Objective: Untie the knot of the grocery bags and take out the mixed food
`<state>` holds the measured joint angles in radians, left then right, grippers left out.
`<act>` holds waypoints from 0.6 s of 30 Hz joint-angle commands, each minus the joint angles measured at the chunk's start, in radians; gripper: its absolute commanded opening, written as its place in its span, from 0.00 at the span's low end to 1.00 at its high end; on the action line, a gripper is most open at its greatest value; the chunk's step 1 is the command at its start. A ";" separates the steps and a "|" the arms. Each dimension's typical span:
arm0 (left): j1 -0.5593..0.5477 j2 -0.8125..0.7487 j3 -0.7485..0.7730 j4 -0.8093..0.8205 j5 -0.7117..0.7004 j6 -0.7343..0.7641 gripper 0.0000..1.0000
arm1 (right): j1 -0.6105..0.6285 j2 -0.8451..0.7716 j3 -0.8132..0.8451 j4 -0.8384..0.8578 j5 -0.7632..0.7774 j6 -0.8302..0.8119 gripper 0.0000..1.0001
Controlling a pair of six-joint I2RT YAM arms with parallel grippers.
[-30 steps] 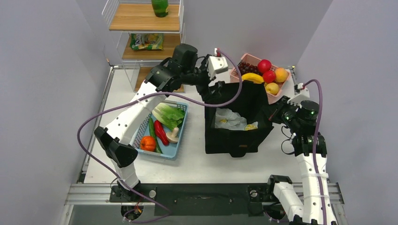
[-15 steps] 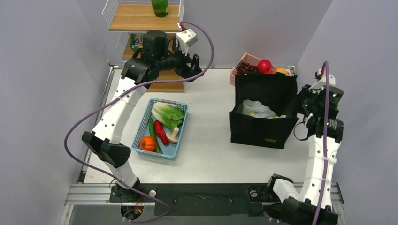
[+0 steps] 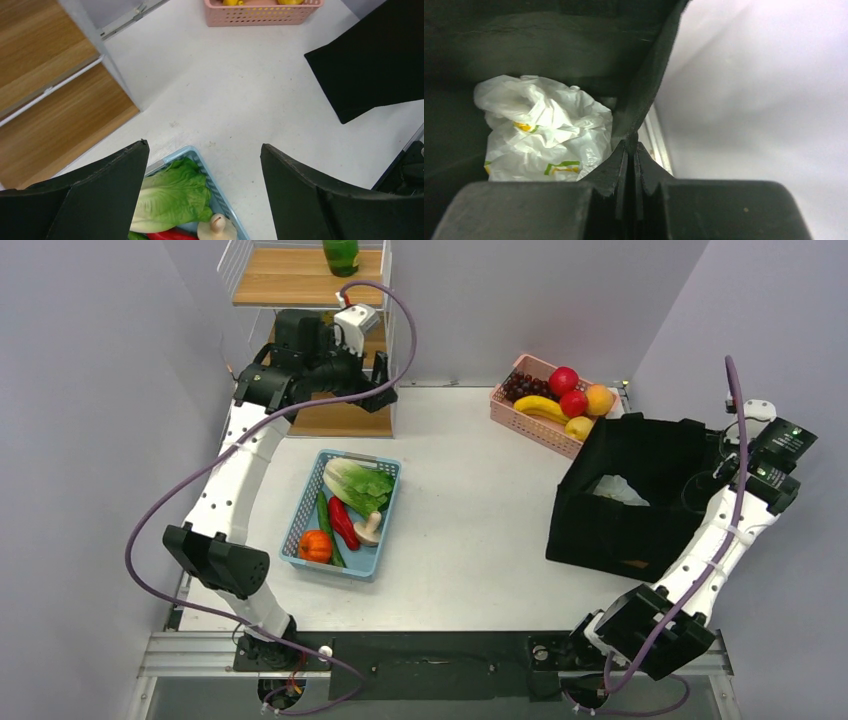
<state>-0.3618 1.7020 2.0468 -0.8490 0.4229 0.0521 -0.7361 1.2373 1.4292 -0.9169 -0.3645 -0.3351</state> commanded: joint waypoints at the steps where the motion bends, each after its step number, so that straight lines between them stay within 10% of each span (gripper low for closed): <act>1: 0.091 -0.077 -0.041 -0.005 0.026 -0.045 0.81 | -0.025 0.006 0.047 0.128 0.041 -0.074 0.00; 8: 0.208 -0.130 -0.127 0.007 0.045 -0.046 0.81 | -0.020 0.027 0.062 0.296 0.138 -0.043 0.00; 13: 0.256 -0.157 -0.152 0.013 0.046 -0.045 0.82 | 0.007 0.023 0.075 0.325 0.195 -0.032 0.53; 18: 0.311 -0.150 -0.126 -0.036 0.043 -0.046 0.81 | 0.067 -0.020 0.093 0.318 0.209 0.008 0.66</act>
<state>-0.0921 1.5799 1.8950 -0.8631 0.4473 0.0116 -0.7189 1.2682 1.4693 -0.6640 -0.1936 -0.3664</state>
